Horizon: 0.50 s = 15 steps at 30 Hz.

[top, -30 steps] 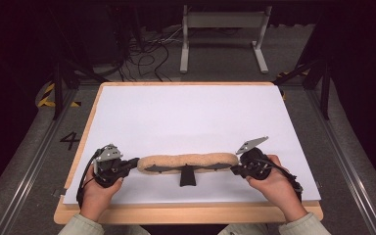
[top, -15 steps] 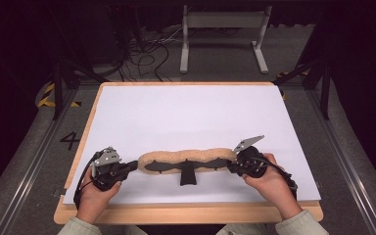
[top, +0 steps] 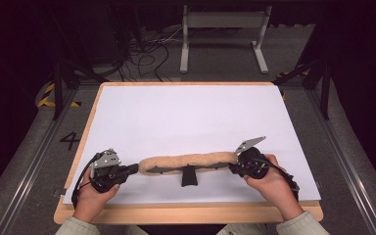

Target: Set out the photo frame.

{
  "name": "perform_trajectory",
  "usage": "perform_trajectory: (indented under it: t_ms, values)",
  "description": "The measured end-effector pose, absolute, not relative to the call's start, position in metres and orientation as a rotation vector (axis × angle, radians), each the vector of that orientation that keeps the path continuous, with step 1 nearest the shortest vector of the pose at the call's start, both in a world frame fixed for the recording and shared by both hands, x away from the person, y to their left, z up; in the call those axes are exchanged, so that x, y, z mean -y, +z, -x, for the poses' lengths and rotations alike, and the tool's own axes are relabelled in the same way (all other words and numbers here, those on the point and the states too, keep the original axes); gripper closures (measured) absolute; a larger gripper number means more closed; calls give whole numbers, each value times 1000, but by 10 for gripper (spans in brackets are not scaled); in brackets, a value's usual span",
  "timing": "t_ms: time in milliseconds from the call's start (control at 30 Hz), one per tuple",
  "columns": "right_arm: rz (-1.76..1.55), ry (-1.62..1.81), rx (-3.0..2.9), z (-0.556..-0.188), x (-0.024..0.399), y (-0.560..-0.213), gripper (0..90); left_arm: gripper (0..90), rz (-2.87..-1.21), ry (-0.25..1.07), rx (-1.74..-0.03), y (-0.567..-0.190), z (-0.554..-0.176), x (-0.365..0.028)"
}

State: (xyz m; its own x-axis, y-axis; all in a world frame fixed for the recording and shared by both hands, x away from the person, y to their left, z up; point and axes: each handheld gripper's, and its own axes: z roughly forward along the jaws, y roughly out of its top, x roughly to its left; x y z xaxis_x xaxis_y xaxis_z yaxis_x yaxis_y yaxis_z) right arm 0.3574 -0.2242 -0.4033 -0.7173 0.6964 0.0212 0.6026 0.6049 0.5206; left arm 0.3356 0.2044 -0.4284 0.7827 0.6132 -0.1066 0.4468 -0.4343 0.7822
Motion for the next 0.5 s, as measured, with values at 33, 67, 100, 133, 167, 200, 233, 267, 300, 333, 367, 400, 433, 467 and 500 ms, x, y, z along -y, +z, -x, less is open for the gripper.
perform_trajectory:
  t_ms: [33,67,100,133,167,200,233,267,300,333,367,400,433,467,500]
  values:
    - [-1087,762,-2635,-359,225,-403,900,900,-2105,241,-770,-428,-335,-203]
    - [-1095,770,-2624,-359,226,-403,900,900,-2117,238,-753,-428,-334,-201]
    - [-1096,774,-2619,-360,226,-403,900,900,-2121,235,-744,-428,-333,-200]
    - [-1097,775,-2611,-361,226,-403,900,900,-2127,235,-728,-428,-332,-199]
    - [-1093,776,-2601,-361,226,-402,900,900,-2131,229,-718,-428,-332,-197]
    - [-1096,778,-2591,-362,227,-402,900,900,-2136,221,-705,-427,-331,-196]
    - [-1100,779,-2579,-363,227,-402,900,900,-2138,217,-698,-428,-331,-195]
    - [-1100,779,-2568,-364,228,-402,900,900,-2140,211,-684,-428,-330,-194]
    - [-1110,782,-2560,-365,230,-402,900,900,-2141,207,-679,-428,-330,-193]
    - [-1115,784,-2553,-366,231,-403,900,900,-2145,200,-668,-428,-329,-192]
    - [-1115,784,-2553,-366,231,-403,900,900,-2145,200,-668,-428,-329,-192]
    - [-1125,788,-2540,-367,232,-403,900,900,-2150,191,-652,-427,-328,-190]
    - [-1132,797,-2520,-369,234,-404,900,900,-2154,187,-640,-427,-328,-189]
    - [-1139,799,-2506,-370,236,-404,900,900,-2160,179,-625,-427,-327,-187]
    - [-1142,801,-2484,-372,237,-405,900,900,-2164,173,-615,-427,-326,-186]
